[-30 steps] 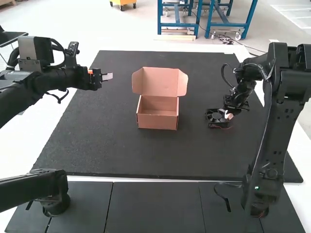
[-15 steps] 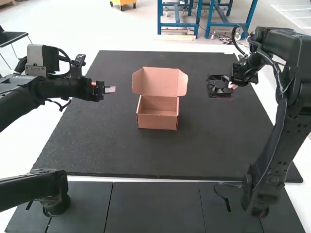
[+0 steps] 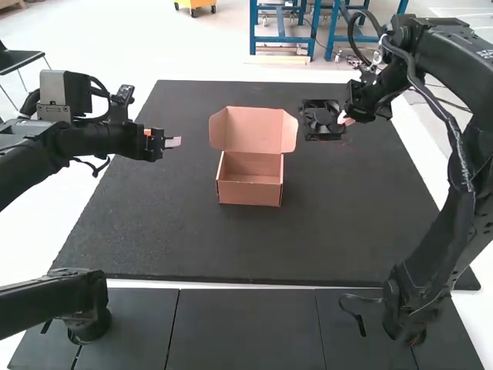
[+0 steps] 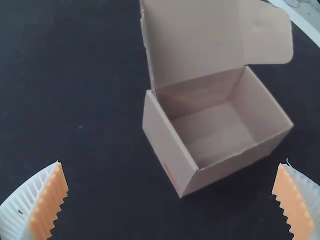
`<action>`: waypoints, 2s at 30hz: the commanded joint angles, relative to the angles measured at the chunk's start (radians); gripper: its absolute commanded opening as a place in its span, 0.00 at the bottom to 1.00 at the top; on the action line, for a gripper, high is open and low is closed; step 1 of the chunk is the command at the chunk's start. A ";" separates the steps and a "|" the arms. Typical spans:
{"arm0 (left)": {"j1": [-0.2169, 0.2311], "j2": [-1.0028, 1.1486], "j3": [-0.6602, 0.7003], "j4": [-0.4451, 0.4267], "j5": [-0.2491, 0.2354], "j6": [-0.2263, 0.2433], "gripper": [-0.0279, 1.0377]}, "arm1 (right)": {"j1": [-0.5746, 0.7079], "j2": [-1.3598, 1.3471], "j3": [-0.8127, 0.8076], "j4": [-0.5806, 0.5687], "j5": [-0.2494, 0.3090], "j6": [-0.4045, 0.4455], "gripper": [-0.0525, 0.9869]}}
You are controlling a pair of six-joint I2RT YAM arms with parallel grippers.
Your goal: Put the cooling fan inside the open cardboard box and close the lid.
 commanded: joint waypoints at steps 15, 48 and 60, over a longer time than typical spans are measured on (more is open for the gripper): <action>-0.006 -0.037 -0.008 0.006 -0.015 0.018 0.94 | 0.305 -0.115 -0.071 -0.035 -0.066 0.175 0.03; -0.005 -0.092 -0.006 0.022 -0.026 -0.034 0.93 | 0.463 0.121 -0.128 0.239 -0.064 0.361 0.03; -0.006 -0.108 -0.006 0.023 -0.026 -0.059 0.94 | 0.454 0.244 -0.052 0.261 -0.034 0.362 0.03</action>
